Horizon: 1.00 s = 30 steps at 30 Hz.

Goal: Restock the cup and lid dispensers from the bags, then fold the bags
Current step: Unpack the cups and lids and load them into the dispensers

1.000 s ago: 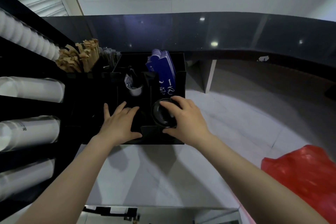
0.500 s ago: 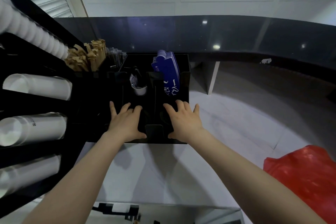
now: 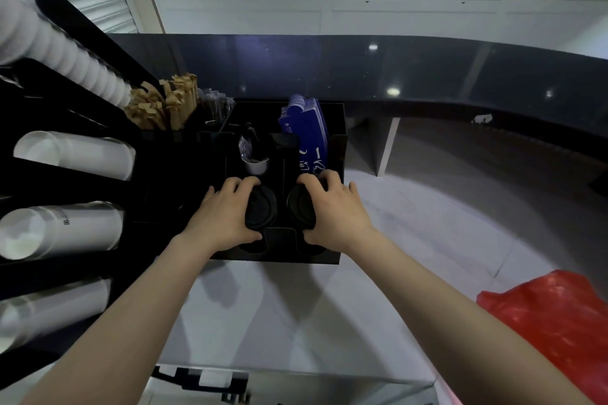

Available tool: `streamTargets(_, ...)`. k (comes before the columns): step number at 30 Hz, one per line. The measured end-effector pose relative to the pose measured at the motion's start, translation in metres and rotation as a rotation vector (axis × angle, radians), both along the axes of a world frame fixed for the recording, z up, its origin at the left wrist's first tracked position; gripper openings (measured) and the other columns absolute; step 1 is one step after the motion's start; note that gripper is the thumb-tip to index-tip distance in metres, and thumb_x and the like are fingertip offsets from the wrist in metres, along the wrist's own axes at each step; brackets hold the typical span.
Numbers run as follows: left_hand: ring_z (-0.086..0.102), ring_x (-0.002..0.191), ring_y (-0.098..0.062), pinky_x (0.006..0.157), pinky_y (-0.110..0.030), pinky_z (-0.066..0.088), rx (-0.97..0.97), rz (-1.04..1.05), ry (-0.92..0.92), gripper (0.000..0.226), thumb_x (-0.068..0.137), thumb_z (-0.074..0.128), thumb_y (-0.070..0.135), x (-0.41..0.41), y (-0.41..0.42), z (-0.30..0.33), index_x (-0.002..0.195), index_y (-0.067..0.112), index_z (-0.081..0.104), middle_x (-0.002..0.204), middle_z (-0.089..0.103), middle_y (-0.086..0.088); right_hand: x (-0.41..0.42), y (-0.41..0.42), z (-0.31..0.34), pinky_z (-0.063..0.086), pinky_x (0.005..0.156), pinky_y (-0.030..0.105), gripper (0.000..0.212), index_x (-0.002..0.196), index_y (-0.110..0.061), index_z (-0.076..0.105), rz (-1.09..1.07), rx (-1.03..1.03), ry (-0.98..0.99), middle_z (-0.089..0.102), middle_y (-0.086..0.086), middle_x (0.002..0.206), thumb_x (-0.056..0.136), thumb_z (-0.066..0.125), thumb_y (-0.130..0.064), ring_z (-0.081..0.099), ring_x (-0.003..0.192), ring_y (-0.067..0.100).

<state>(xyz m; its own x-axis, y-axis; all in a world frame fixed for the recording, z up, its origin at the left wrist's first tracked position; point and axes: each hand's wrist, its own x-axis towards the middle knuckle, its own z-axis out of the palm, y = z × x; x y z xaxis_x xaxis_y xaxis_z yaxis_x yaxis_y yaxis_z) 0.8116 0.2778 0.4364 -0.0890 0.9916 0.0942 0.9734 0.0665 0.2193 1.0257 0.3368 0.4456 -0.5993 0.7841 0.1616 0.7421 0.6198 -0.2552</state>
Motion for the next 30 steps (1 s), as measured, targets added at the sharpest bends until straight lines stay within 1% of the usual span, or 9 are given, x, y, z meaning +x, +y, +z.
streamTargets(2,0.048,0.120,-0.024,0.094,-0.035,0.043,0.037,0.001,-0.131,0.101,0.057,0.086,0.042,-0.004,-0.003,0.004,0.137,0.034,0.025,0.137,0.034,0.000,0.005,0.000,0.002,0.037,0.101,0.051,0.086,0.135,-0.031,0.030,0.006,-0.014,0.087,0.033,0.010,0.136,0.062,0.076,-0.033,0.048,0.107,0.036)
streamTargets(4,0.046,0.120,-0.021,0.086,-0.028,0.042,0.063,0.017,-0.220,0.099,0.058,0.085,0.041,-0.005,-0.006,0.007,0.136,0.037,0.025,0.138,0.033,0.002,0.008,-0.001,0.001,0.042,0.096,0.043,0.085,0.135,-0.033,0.031,0.013,-0.018,0.160,0.034,0.007,0.136,0.063,0.076,-0.035,0.048,0.106,0.033)
streamTargets(11,0.042,0.117,-0.012,0.096,-0.026,0.034,0.216,0.099,-0.418,0.094,0.060,0.087,0.033,-0.010,-0.020,0.020,0.138,0.033,0.034,0.133,0.040,0.000,0.015,-0.001,0.007,0.049,0.093,0.032,0.087,0.135,-0.037,0.032,0.014,-0.051,0.449,0.030,0.000,0.137,0.060,0.076,-0.032,0.047,0.117,0.023)
streamTargets(14,0.038,0.114,-0.007,0.096,-0.025,0.032,0.265,0.145,-0.436,0.091,0.061,0.087,0.030,-0.014,-0.034,0.024,0.138,0.033,0.037,0.132,0.040,0.002,0.014,0.000,0.011,0.042,0.093,0.021,0.087,0.134,-0.041,0.031,0.022,-0.089,0.558,0.028,-0.004,0.136,0.060,0.075,-0.029,0.043,0.118,0.014)
streamTargets(17,0.037,0.117,-0.006,0.097,-0.024,0.030,0.310,0.212,-0.460,0.089,0.063,0.086,0.030,-0.021,-0.052,0.021,0.138,0.034,0.038,0.131,0.040,0.007,0.018,0.002,0.010,0.032,0.084,0.000,0.087,0.134,-0.040,0.034,0.016,-0.137,0.659,0.028,-0.008,0.131,0.061,0.077,-0.025,0.040,0.111,0.003)
streamTargets(20,0.039,0.121,-0.010,0.098,-0.027,0.031,0.294,0.281,-0.479,0.088,0.064,0.085,0.030,-0.025,-0.071,0.015,0.138,0.037,0.037,0.136,0.041,0.005,0.024,0.002,0.007,0.029,0.080,-0.007,0.086,0.135,-0.039,0.035,-0.006,-0.175,0.708,0.029,-0.007,0.129,0.061,0.078,-0.022,0.036,0.104,-0.004)
streamTargets(25,0.041,0.120,-0.011,0.098,-0.026,0.031,0.262,0.295,-0.494,0.088,0.065,0.084,0.026,-0.017,-0.085,0.008,0.139,0.035,0.038,0.139,0.042,-0.001,0.025,-0.004,0.002,0.027,0.084,-0.007,0.087,0.136,-0.037,0.035,0.033,-0.198,0.699,0.028,-0.008,0.129,0.062,0.077,-0.021,0.032,0.105,-0.022)
streamTargets(27,0.039,0.116,-0.007,0.097,-0.024,0.031,0.259,0.281,-0.502,0.088,0.065,0.084,0.026,-0.011,-0.085,0.007,0.139,0.036,0.038,0.139,0.041,0.000,0.020,-0.009,0.000,0.029,0.089,-0.002,0.087,0.137,-0.036,0.035,0.066,-0.181,0.666,0.027,-0.008,0.131,0.062,0.077,-0.022,0.035,0.112,-0.011)
streamTargets(30,0.038,0.115,-0.004,0.095,-0.022,0.031,0.269,0.267,-0.522,0.088,0.066,0.083,0.030,-0.006,-0.081,0.009,0.140,0.037,0.037,0.139,0.041,0.003,0.012,-0.013,0.001,0.037,0.097,0.019,0.088,0.139,-0.035,0.033,0.053,-0.102,0.567,0.025,-0.003,0.138,0.063,0.076,-0.025,0.039,0.123,0.015)
